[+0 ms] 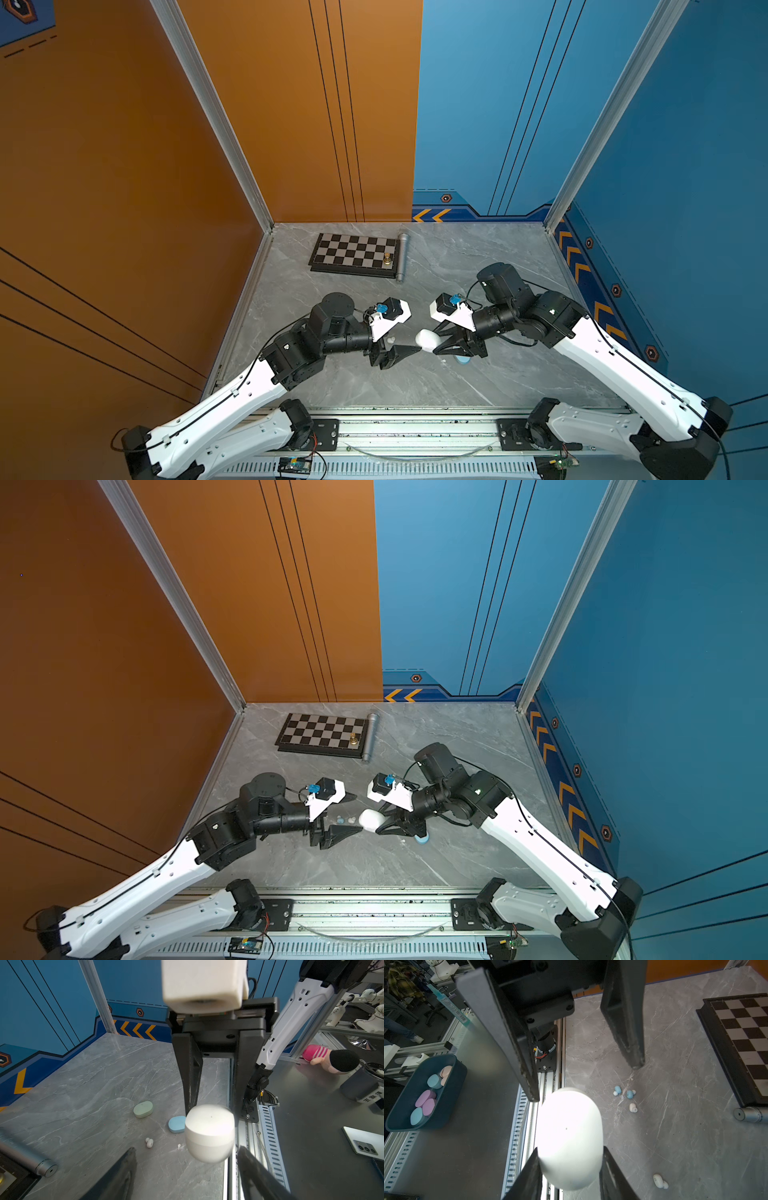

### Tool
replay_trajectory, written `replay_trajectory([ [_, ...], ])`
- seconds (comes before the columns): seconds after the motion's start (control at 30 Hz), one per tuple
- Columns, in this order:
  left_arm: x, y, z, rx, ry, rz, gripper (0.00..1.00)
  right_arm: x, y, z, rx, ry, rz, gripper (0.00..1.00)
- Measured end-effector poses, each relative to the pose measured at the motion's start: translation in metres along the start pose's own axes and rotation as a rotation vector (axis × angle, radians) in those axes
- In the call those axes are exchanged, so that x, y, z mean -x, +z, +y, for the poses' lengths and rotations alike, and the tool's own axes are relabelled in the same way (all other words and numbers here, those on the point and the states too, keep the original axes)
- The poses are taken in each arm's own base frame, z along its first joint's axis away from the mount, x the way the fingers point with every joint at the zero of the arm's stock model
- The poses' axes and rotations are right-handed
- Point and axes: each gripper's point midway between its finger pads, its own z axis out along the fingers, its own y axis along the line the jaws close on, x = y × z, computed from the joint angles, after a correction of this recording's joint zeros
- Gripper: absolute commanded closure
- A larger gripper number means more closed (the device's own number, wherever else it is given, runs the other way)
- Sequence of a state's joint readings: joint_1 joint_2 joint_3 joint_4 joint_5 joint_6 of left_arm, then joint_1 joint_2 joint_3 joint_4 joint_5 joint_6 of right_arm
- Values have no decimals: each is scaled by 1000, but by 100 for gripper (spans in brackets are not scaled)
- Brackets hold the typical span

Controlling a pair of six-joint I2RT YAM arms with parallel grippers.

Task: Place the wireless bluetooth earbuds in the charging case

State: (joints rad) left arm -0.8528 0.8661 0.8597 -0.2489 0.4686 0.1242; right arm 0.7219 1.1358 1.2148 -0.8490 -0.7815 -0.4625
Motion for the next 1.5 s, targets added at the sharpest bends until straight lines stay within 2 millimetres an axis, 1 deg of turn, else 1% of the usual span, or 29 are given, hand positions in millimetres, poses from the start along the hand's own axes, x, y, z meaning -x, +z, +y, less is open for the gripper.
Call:
replay_trajectory([
  [0.17, -1, 4, -3, -26, -10, 5, 33, 12, -5, 2, -4, -23, -18, 81],
  [0.27, -2, 6, -3, -31, -13, 8, 34, 17, -6, 3, -2, -34, -24, 82],
  [0.4, -2, 8, -3, -36, -15, 11, 34, 16, -3, 3, -4, -37, -13, 82],
  [0.67, -1, 8, -4, -40, -13, 7, 39, 12, 2, 0, -16, -38, 13, 82],
  [0.97, 2, 9, -6, -57, -15, 7, 53, 13, 2, -2, -30, -41, 16, 83],
  [1.0, 2, 9, -7, -60, -16, 6, 56, 13, 3, -3, -31, -41, 17, 83],
  [1.07, 2, 10, -8, -65, -20, 7, 67, 13, 3, -3, -35, -40, 19, 82],
  [1.17, 2, 9, -8, -68, -20, 8, 90, 13, 3, -3, -39, -36, 22, 71],
  [1.2, 2, 9, -8, -68, -21, 9, 99, 13, 3, -3, -39, -33, 21, 65],
  [1.23, 2, 9, -8, -68, -21, 9, 100, 14, 3, -3, -40, -32, 19, 60],
  [1.37, 3, 9, -6, -57, -19, 6, 100, 16, 4, -6, -49, -15, 4, 46],
  [1.5, 4, 9, -5, -45, -16, 3, 100, 19, 5, -13, -72, 3, -21, 37],
])
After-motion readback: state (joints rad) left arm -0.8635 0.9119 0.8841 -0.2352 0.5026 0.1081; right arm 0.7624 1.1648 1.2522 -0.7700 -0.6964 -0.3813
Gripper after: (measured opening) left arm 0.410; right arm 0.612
